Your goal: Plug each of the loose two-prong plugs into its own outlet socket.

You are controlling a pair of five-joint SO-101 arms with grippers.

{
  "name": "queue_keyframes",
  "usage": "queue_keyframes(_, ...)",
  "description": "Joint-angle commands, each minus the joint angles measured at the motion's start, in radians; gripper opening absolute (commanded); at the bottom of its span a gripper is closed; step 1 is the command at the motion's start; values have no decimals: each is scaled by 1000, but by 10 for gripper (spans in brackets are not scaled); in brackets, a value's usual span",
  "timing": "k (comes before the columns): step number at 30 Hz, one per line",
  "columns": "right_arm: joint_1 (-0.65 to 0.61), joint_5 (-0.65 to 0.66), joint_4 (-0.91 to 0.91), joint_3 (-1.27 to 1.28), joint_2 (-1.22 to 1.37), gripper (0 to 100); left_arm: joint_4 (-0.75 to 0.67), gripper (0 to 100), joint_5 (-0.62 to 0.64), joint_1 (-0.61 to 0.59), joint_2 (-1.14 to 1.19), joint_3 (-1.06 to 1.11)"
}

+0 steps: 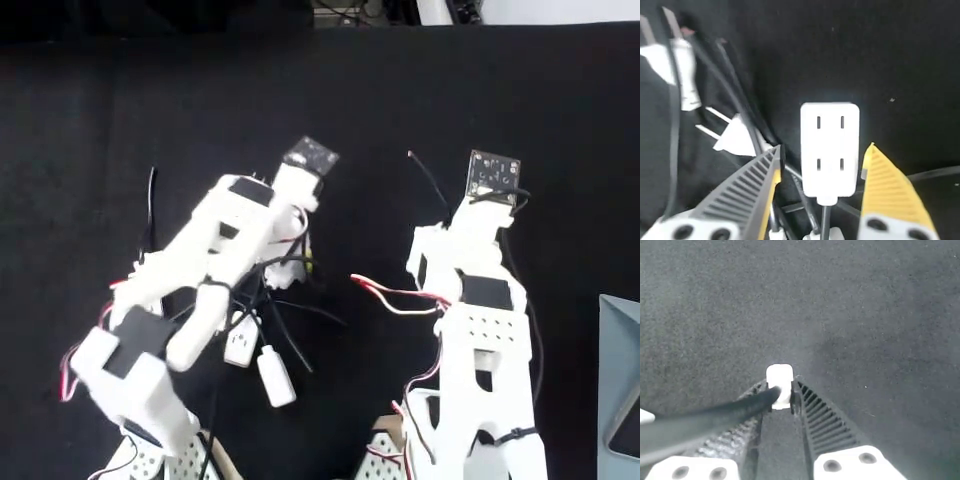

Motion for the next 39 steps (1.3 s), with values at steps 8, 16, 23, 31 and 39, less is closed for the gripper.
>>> queue_keyframes(8, -12, 8, -9, -36, -1, 14, -58, 120, -117, 82, 66, -96)
queue_keyframes(16, -9, 8, -9, -36, -1, 14, -195, 105, -252, 84, 75, -88)
queue_keyframes(23, -9, 8, -11, -38, -1, 14, -149, 256, -256, 79, 64, -90)
queue_keyframes(31, -9, 8, -11, -38, -1, 14, -153, 256, -420, 82, 64, -53)
queue_keyframes(39, -9, 8, -11, -38, -1, 14, -155, 175, -543, 91, 66, -76)
